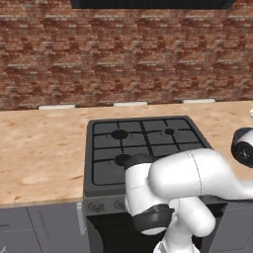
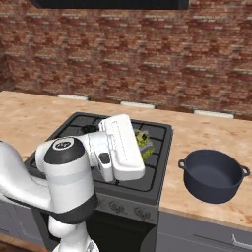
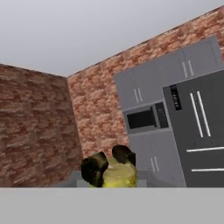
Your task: Turn on the sink faucet. Then move the broccoli from the counter to the sink. Turn off the sink. Move the vegetable from the sink to the pot next to the stove. Finally move the pot to the front left burner.
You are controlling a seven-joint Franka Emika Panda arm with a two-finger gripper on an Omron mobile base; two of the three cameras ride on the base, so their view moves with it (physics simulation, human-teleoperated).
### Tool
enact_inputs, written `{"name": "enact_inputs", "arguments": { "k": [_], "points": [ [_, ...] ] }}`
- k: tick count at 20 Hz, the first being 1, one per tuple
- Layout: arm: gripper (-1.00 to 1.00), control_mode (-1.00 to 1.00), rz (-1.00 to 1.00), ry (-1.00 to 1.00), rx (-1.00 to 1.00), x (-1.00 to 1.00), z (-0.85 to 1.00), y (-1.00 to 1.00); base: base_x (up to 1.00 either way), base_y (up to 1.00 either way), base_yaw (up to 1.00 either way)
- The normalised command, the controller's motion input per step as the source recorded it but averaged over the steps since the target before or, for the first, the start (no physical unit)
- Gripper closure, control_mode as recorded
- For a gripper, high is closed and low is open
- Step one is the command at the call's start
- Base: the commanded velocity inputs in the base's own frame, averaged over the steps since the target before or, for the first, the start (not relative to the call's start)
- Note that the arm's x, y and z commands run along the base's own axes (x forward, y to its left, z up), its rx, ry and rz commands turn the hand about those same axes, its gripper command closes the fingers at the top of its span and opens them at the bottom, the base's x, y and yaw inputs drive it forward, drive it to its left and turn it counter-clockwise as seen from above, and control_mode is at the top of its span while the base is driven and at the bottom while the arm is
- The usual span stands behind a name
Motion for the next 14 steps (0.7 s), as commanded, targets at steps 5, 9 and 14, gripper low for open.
{"name": "enact_inputs", "arguments": {
  "k": [5,9,14],
  "points": [
    [1.0,-1.0,-0.04,0.11,0.02,0.36,0.42,-0.33,0.0,0.0,0.0],
    [1.0,-1.0,-0.26,0.16,-0.1,0.36,0.03,-0.23,0.0,0.0,0.0],
    [1.0,-1.0,-0.23,0.01,-0.22,0.14,-0.32,-0.33,0.0,0.0,0.0]
  ]
}}
